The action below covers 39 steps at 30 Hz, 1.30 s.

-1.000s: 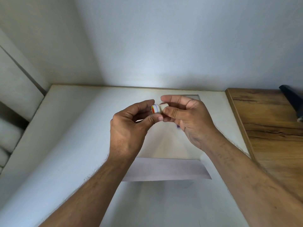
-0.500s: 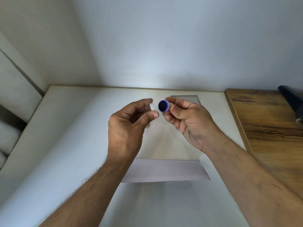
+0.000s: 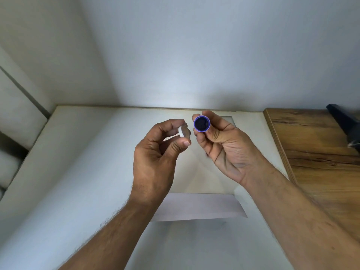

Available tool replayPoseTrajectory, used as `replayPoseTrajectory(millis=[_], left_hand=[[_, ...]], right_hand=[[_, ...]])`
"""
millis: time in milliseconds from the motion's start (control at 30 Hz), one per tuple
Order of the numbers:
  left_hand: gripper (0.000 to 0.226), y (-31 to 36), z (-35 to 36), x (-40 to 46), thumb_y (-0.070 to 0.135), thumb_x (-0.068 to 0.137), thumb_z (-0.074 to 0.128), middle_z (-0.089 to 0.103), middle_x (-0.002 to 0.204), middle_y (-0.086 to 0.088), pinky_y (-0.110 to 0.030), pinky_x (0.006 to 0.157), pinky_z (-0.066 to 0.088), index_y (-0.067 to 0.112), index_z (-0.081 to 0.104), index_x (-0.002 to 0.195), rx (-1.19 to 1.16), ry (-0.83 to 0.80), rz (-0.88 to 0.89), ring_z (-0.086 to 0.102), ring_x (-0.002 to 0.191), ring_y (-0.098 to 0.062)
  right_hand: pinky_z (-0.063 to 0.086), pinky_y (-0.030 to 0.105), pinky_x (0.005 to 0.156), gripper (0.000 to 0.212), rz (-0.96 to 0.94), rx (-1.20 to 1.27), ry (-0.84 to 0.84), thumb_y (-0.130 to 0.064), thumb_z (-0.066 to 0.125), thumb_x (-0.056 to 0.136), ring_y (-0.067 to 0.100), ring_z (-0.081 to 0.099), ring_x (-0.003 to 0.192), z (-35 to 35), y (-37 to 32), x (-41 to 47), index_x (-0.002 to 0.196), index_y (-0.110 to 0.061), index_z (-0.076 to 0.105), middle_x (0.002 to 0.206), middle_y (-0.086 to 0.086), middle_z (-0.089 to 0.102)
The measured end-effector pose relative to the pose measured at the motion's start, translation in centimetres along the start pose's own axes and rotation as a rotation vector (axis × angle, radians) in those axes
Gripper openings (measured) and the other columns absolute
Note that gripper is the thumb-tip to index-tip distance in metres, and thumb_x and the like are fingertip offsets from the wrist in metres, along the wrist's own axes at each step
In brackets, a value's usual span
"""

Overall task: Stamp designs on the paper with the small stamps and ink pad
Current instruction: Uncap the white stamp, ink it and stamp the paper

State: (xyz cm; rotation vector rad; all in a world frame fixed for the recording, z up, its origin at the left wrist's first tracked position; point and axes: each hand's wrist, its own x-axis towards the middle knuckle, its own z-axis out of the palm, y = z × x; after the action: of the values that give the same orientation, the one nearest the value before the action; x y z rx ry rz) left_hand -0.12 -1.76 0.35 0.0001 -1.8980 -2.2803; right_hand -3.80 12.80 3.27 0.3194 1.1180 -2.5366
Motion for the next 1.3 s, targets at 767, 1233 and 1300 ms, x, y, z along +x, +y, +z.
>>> replayPoseTrajectory(millis=[767, 1233, 1300], left_hand=[[0.034, -2.5, 0.7, -2.3, 0.015, 0.082, 0.079, 0.074, 0.099, 0.020, -0.011, 0.084, 0.053, 0.037, 0.070, 0.107, 0.412, -0.004, -0.071, 0.072, 0.089, 0.004], [0.034, -3.9, 0.4, -2.5, 0.015, 0.082, 0.079, 0.075, 0.099, 0.019, -0.015, 0.091, 0.052, 0.031, 0.070, 0.111, 0.417, 0.011, -0.121, 0.071, 0.096, 0.003], [0.032, -4.1, 0.3, -2.4, 0.015, 0.081, 0.080, 0.075, 0.096, 0.020, -0.014, 0.092, 0.052, 0.031, 0.069, 0.107, 0.423, 0.012, -0.132, 0.071, 0.096, 0.003]], right_hand=[[0.059, 0.029, 0.073, 0.020, -0.285, -0.734, 0.481, -0.010, 0.082, 0.075, 0.020, 0.075, 0.076, -5.2, -2.8, 0.9, 0.094, -0.009, 0.075, 0.087, 0.009, 0.076], [0.059, 0.025, 0.067, 0.014, -0.106, -0.215, 0.353, 0.002, 0.061, 0.089, 0.020, 0.072, 0.073, -5.3, -2.2, 1.3, 0.100, 0.001, 0.069, 0.083, 0.013, 0.073], [0.059, 0.029, 0.070, 0.012, -0.219, -0.481, 0.415, -0.001, 0.068, 0.086, 0.018, 0.072, 0.067, -5.6, -2.2, 1.4, 0.096, -0.006, 0.072, 0.079, 0.009, 0.072]])
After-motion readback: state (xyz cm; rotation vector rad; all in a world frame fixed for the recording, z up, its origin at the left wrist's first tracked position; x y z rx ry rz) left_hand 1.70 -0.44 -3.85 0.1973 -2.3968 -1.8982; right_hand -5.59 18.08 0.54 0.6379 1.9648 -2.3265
